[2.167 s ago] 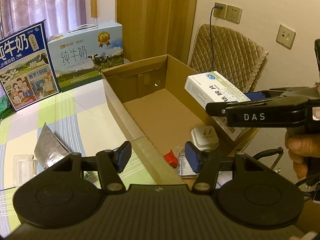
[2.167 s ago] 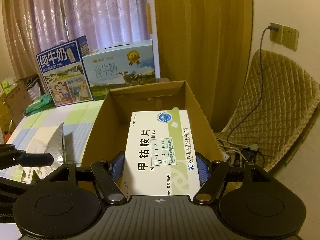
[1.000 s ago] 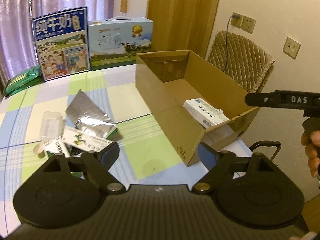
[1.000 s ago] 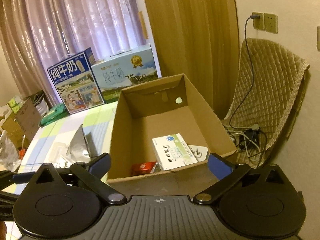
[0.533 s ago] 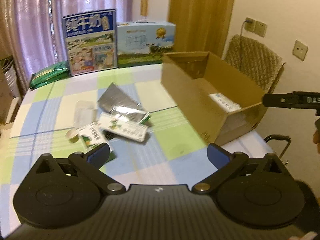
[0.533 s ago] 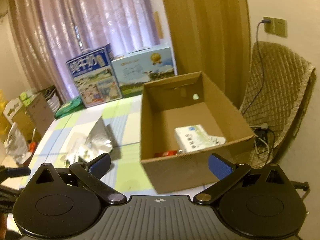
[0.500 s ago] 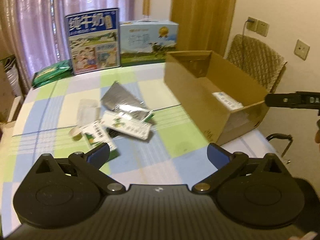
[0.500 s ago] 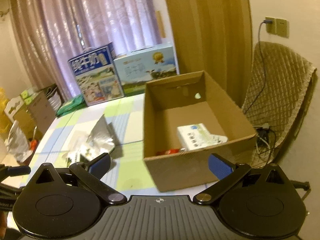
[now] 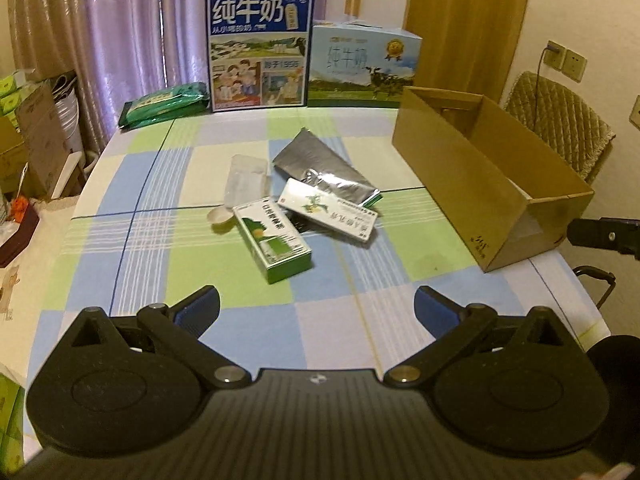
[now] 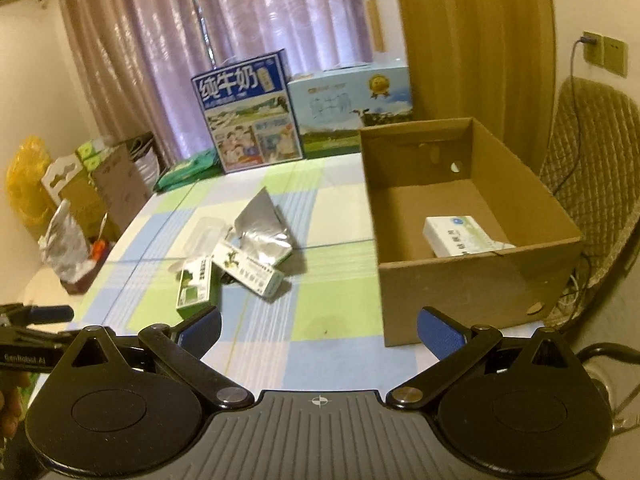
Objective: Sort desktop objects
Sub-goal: 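Move both tools back over the remaining items on the table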
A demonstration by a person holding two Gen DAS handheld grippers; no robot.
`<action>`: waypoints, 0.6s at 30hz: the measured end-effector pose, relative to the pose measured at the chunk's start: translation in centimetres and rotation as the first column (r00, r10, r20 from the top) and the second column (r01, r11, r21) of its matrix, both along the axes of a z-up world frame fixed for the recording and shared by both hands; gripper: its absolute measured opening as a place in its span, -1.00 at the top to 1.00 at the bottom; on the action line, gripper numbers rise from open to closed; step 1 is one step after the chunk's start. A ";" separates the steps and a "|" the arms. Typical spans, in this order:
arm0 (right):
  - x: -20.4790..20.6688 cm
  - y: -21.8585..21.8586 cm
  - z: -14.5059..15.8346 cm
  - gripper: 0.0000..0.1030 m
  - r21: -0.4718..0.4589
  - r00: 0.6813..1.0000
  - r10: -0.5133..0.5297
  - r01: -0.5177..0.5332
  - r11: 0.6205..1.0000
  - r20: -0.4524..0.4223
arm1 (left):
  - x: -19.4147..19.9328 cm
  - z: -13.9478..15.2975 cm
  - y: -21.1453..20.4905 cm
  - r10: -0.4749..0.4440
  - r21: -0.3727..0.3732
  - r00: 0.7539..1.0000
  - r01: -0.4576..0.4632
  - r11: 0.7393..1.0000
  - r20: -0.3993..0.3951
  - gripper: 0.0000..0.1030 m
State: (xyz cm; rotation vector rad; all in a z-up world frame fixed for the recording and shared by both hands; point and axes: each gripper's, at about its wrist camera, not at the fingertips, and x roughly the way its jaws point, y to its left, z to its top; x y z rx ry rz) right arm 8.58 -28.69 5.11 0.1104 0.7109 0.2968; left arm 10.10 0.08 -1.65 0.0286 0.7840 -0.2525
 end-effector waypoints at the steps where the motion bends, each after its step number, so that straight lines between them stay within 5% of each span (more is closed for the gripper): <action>1: 0.0 0.2 -0.1 -0.96 -0.006 1.000 0.005 -0.005 1.000 0.002 | 0.0 -0.1 0.1 0.002 -0.001 1.000 -0.002 1.000 -0.002 -0.97; 18: -0.2 3.6 -1.8 -0.96 -0.096 0.990 0.139 -0.136 0.986 0.024 | 0.3 -1.7 1.2 0.032 0.001 0.999 -0.032 0.999 -0.043 -0.97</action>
